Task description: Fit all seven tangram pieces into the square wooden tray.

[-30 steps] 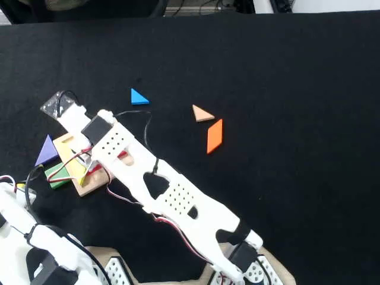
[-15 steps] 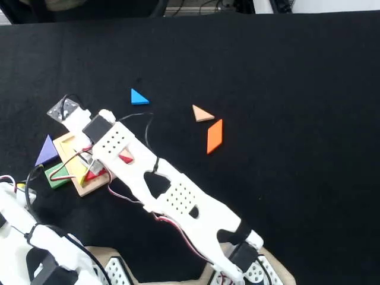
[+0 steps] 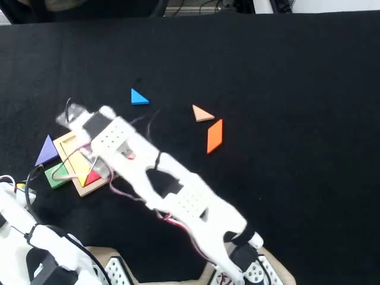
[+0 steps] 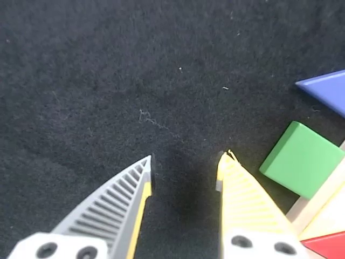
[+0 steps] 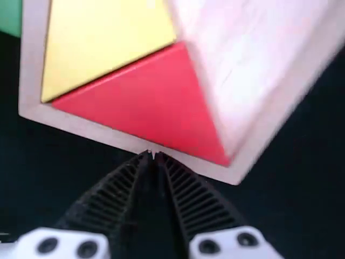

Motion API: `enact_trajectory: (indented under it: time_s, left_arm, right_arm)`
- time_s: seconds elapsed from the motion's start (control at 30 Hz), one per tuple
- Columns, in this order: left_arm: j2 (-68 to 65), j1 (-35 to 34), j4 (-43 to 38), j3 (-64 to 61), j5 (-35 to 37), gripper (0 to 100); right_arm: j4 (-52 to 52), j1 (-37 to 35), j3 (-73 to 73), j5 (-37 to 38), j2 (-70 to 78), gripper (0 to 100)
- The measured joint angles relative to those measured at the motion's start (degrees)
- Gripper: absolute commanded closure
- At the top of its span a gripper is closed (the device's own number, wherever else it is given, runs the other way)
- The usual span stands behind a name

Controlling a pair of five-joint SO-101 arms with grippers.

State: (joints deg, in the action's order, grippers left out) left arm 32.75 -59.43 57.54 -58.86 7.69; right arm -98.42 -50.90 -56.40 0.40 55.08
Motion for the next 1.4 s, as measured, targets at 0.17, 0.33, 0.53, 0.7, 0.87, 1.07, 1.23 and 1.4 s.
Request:
enact_trajectory:
  time_s: [0.17,0.33,0.53,0.7,0.87,1.07,1.23,1.4]
  left_arm:
    - [0.0,0.0,0.0,0.0,0.0,80]
    - [0.0,0.0,0.0,0.0,0.0,80]
    - [0.0,0.0,0.0,0.0,0.0,80]
    - [0.0,0.0,0.0,0.0,0.0,80]
    - [0.0,0.0,0.0,0.0,0.0,80]
    - [0.0,0.0,0.0,0.0,0.0,80]
    - [0.0,0.0,0.0,0.0,0.0,80]
    - [0.0,0.0,0.0,0.0,0.0,80]
  right_arm:
    - [9.8,6.2,0.0,-0.2,-1.5,98.7]
    - [14.2,6.2,0.0,2.1,1.3,98.7]
    - [12.5,2.5,-3.5,3.0,6.0,98.7]
    - [6.2,-1.2,-9.7,3.2,7.6,98.7]
    - [1.0,0.3,-19.9,3.2,7.9,98.7]
    - [-0.7,7.0,-32.6,1.8,9.5,81.5]
    - [-0.7,8.9,-32.8,-1.1,14.7,69.6]
    - [-0.4,8.4,-32.8,-1.4,18.4,72.7]
